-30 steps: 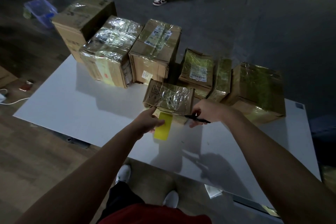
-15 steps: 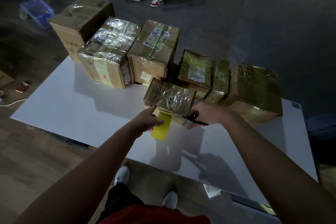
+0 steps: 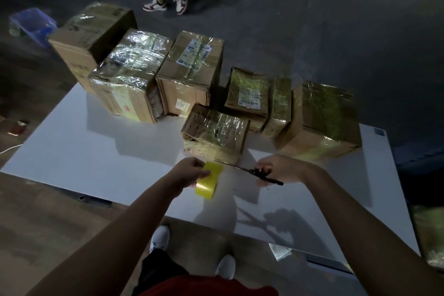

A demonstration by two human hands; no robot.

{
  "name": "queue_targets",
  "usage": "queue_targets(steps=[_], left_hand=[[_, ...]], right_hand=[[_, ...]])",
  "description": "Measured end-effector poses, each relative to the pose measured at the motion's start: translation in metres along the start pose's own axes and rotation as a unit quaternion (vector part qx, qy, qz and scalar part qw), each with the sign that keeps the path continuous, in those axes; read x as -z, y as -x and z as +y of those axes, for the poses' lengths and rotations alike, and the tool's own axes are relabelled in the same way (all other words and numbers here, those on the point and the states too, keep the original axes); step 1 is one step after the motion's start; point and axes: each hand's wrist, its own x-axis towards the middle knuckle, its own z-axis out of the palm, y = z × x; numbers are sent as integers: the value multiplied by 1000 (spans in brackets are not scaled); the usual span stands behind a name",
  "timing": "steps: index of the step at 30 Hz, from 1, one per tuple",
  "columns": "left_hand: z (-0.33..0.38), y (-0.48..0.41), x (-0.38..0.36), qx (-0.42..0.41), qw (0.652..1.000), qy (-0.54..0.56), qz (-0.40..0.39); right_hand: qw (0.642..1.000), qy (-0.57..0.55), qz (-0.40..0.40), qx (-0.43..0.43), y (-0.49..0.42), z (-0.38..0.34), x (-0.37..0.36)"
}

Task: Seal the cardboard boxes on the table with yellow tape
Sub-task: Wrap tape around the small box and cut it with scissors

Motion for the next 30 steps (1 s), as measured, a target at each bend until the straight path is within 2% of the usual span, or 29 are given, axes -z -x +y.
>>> queue_targets(steps=[3,5,10,13,17,18,20,21,26,30], left_hand=[[-5,-2,-24,0,1000,8,-22],[-4,-4,-46,-2,999,36,-25],[2,-9,-99,-9,993,105,-48],[4,-11,-118,-45,996,18,-71],[9,-16,-123,-49,997,-42,-38],[10,-17,-121,-56,993,-99,-18],[8,-19,-114,-66,964,-258,29],[8,-19,-111,-80,951,-292,54],[-4,-20,-106,-70,975,-198,69],[-11,-17,-110,-85,961,-253,68]], right_hand=[[1000,-10,20,-16,13,28,-16],[997,-9,63,-39,18,48,-33],[967,-18,190,-171,21,78,-86],[955,10,203,-215,15,86,-105],[948,19,210,-239,5,87,-114],[950,13,208,-233,3,86,-114],[954,17,208,-217,0,83,-115],[954,29,210,-213,-1,81,-115],[944,137,213,-214,-3,69,-116],[944,123,221,-212,-2,58,-117]])
